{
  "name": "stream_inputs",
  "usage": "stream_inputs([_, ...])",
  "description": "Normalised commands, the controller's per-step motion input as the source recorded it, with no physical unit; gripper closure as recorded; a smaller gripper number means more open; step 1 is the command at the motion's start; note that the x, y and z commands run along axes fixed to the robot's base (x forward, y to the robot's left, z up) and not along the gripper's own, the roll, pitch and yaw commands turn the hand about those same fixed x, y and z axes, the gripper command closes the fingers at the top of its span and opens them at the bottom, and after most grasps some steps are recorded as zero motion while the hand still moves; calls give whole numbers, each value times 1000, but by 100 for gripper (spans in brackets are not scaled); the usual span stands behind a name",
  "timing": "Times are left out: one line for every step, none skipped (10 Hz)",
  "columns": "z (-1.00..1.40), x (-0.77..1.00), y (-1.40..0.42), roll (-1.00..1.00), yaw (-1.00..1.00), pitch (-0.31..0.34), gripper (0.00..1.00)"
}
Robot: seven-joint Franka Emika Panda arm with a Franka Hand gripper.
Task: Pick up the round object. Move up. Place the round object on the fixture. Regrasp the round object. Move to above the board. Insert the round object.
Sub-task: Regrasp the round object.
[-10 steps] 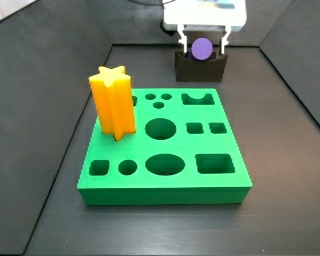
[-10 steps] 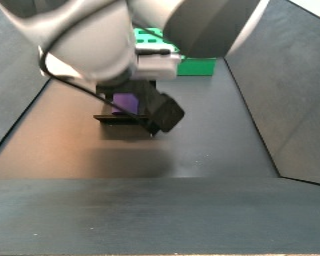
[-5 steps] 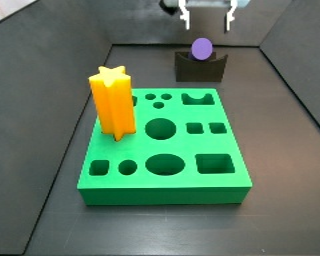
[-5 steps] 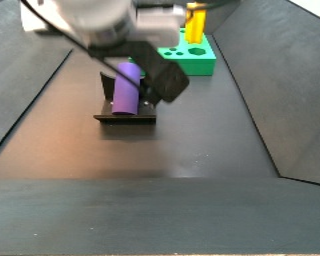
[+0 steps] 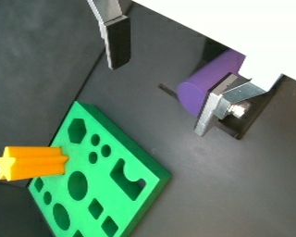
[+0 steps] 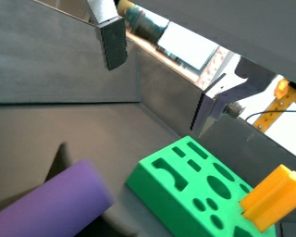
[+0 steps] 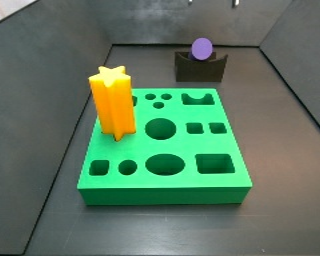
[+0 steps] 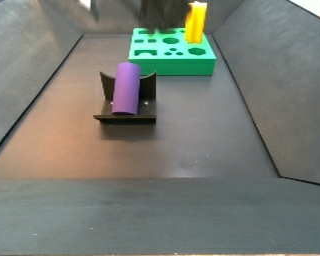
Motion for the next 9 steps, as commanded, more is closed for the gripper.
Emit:
stream_inputs([184,-84,-290,1000,17,35,0])
stream_inputs([76,-55,-176,1000,17,33,0])
stream_inputs([37,-30,-57,1000,17,34,0])
stream_inputs([30,-20,-20,1000,17,33,0])
stream_inputs([15,-27,-25,1000,18,29,0])
stream_inputs([12,-35,-27,1000,18,22,0])
stream_inputs([12,-39,-27,1000,19,19,0])
stream_inputs([10,-39,-24,1000,20,12,0])
stream_inputs([9,-36,-20,1000,21,6,0])
